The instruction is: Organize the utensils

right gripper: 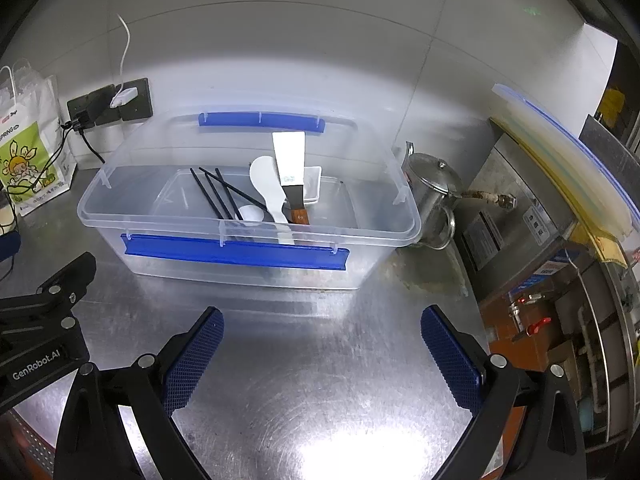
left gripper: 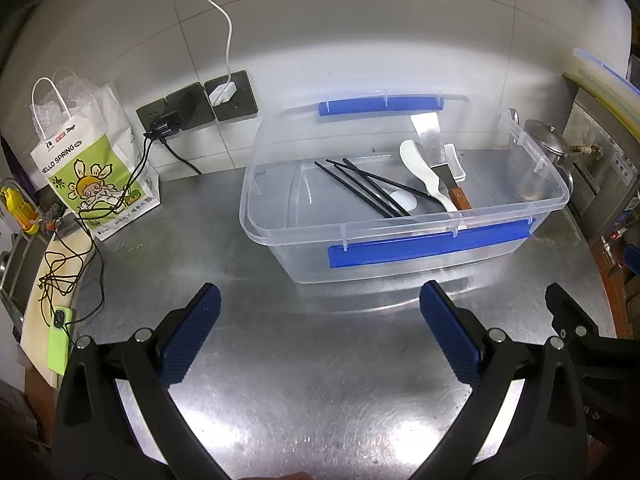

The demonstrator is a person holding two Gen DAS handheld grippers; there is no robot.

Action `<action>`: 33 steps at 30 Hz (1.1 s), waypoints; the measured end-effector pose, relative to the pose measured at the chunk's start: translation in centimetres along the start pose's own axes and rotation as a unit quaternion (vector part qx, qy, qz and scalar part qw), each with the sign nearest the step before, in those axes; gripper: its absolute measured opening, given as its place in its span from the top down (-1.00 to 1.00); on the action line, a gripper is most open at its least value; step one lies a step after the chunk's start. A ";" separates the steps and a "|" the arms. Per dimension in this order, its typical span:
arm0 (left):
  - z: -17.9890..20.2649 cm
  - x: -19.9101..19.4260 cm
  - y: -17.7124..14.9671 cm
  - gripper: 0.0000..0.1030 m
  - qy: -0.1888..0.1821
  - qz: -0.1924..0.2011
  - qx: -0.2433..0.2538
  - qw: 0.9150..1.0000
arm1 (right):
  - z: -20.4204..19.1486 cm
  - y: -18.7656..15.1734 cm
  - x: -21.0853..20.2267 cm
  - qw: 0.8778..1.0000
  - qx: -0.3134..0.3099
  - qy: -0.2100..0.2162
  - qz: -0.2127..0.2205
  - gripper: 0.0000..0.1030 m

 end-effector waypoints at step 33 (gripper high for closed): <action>-0.1 0.6 0.2 -0.86 0.000 -0.007 0.001 1.000 | 0.3 0.2 0.5 1.000 0.004 -0.006 -0.005 -0.91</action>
Point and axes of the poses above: each gripper's, at about its wrist camera, not at the fingertips, and x roughly the way its jaws point, z to its right, y to its top, the point moved 1 cm from there along x, roughly the way its jaws point, and after that the axes turned 8 degrees about -x, right-handed, at the moved point
